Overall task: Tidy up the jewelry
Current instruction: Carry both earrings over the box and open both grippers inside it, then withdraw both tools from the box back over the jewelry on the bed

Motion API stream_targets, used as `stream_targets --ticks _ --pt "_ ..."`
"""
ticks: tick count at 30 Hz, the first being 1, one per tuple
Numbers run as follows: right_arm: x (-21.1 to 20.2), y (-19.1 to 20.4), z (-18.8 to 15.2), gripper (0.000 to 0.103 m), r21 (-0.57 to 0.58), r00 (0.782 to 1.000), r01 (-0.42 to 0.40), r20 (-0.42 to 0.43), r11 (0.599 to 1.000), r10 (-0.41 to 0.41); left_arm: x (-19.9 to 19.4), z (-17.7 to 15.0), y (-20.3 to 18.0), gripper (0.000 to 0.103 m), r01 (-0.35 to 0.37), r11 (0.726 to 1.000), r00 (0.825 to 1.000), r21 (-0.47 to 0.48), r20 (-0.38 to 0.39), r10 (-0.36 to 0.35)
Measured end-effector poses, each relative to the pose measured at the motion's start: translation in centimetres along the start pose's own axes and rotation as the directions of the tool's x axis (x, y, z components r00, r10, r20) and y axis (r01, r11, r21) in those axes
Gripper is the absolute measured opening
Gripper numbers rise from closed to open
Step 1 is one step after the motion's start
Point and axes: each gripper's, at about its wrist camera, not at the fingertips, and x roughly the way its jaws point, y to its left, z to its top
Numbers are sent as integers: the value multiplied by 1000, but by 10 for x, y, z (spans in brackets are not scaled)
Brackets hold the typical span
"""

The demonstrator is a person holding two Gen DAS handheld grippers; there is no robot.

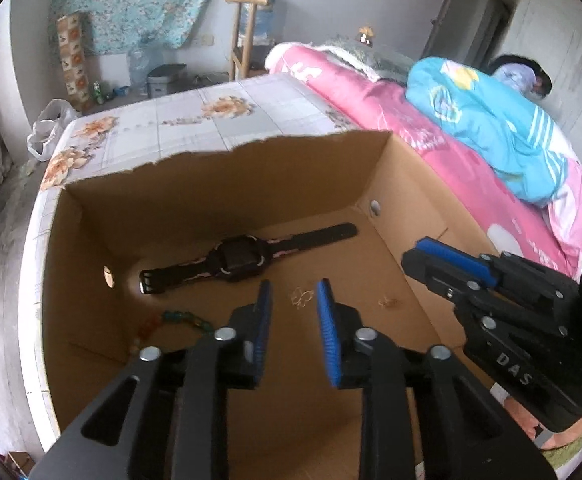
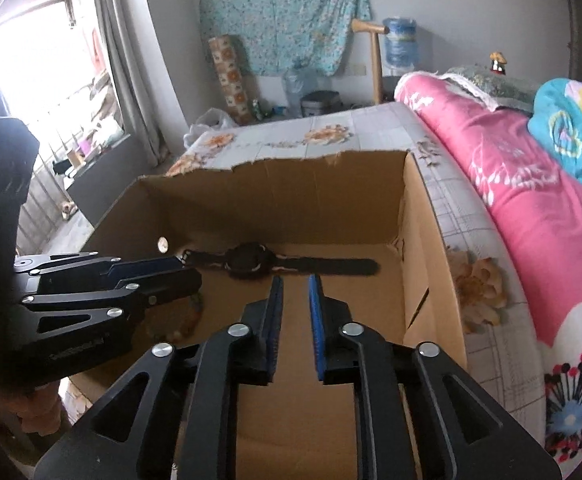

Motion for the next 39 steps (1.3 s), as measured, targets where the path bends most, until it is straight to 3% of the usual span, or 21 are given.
stream_targets --ticks 11,16,31,39 --pt "-32 4 -6 37 1 997 -2 71 1000 2 -35 -12 -6 56 -45 999 996 26 80 43" --pt "-47 6 -10 45 5 996 -14 93 1000 14 -56 -26 -8 64 -47 998 994 38 105 43" --pt "-84 28 -31 51 -52 987 -84 132 995 90 -117 -81 -7 78 -82 995 980 62 187 69" --pt "-98 28 -57 51 -103 988 -101 103 990 111 -120 -119 -2 83 -89 994 987 61 143 79"
